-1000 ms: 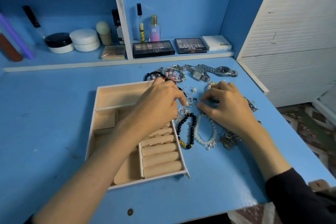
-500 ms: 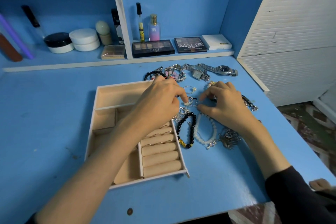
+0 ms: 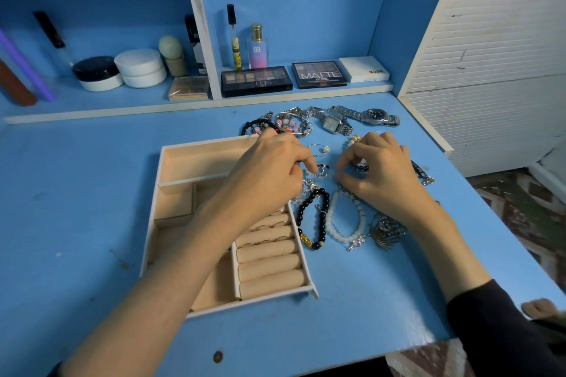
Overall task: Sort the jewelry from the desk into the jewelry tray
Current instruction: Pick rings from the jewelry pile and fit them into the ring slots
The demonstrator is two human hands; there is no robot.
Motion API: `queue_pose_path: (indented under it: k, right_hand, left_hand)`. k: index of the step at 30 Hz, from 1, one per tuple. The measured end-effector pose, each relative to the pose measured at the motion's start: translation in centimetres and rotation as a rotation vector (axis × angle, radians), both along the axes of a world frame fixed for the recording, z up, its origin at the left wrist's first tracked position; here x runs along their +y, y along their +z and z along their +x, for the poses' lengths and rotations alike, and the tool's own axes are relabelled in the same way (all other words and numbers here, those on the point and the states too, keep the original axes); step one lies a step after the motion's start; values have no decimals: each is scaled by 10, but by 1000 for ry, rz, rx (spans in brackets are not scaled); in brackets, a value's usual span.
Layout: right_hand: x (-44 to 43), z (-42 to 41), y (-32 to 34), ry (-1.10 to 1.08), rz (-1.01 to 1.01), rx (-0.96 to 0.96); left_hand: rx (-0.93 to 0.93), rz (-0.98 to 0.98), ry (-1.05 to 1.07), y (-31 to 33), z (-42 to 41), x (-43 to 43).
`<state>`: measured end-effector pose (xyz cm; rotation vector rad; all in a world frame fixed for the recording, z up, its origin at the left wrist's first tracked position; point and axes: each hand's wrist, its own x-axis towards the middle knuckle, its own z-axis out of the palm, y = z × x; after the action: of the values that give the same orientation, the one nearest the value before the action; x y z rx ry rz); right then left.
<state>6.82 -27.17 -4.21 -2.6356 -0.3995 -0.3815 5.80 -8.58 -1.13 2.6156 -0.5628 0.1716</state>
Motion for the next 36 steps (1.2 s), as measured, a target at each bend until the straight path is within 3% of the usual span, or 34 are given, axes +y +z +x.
queue_pose_path:
  k: [5, 14, 31, 36]
  right_hand:
    - [-3, 0, 0, -25, 107, -44]
    - [-8, -3, 7, -124, 509, -15]
    - [-8, -4, 5, -161, 532, 0]
    - [-8, -4, 4, -163, 552, -11]
  left_hand:
    - [-2, -21, 6, 2, 1, 1]
    - [34, 40, -47, 0, 14, -18]
    - [219, 200, -164, 8, 33, -38]
    - [168, 176, -152, 7, 32, -38]
